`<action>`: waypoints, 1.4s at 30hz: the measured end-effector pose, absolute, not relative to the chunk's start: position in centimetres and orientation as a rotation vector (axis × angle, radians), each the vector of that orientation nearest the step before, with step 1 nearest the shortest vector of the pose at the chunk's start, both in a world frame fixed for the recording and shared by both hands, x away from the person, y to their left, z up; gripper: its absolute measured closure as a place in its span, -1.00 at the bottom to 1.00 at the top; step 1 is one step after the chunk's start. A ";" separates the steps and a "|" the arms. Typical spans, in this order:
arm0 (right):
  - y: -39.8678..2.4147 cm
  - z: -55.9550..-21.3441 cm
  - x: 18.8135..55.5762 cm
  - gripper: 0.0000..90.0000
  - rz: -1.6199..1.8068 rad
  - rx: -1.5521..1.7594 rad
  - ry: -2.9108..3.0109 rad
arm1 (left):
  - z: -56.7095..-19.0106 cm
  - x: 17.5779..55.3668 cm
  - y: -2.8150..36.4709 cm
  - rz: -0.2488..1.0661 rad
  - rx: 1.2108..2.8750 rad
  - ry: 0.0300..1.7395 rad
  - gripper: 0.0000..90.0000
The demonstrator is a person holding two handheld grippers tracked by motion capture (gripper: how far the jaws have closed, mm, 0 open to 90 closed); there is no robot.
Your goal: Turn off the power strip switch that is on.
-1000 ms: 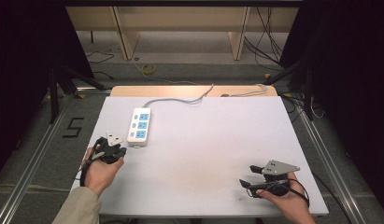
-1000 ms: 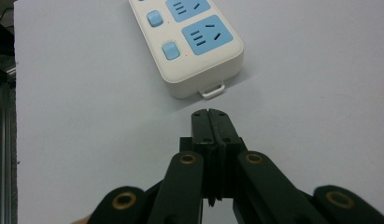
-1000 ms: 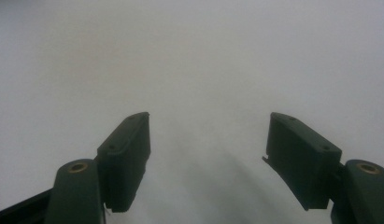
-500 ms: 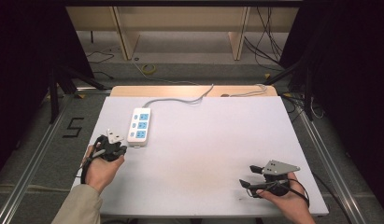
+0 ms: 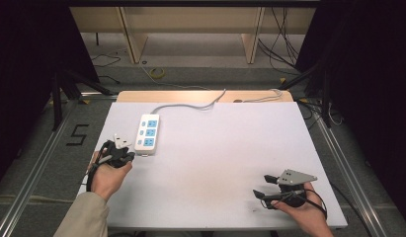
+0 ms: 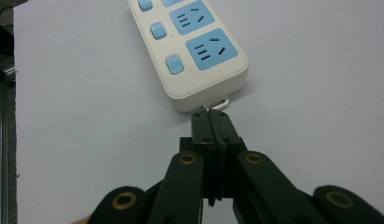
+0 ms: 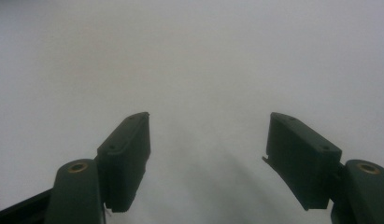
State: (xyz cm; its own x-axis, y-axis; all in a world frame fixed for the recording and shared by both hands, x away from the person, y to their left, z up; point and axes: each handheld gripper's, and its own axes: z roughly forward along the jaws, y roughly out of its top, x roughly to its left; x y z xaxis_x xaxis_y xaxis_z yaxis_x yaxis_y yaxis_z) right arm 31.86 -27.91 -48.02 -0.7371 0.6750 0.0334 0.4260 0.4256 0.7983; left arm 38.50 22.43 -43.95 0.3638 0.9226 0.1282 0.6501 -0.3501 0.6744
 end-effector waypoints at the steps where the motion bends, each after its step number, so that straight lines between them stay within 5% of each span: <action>1: -27.9 -48.0 31.9 -0.30 1.212 0.953 2.391 | -43.9 38.6 22.4 0.686 2.110 1.359 1.00; 42: -27.9 -48.0 31.9 -0.30 1.217 0.952 2.391 | -43.5 40.4 22.5 0.713 2.105 1.387 1.00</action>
State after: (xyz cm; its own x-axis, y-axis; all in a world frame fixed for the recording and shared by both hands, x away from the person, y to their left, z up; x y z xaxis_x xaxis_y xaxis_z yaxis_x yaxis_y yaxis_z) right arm 31.85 -27.88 -48.02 -0.7381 0.6737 0.0357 0.4252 0.4234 0.8000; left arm 40.43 22.48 -43.46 0.3379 0.9300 0.1444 0.6586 -0.3433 0.6696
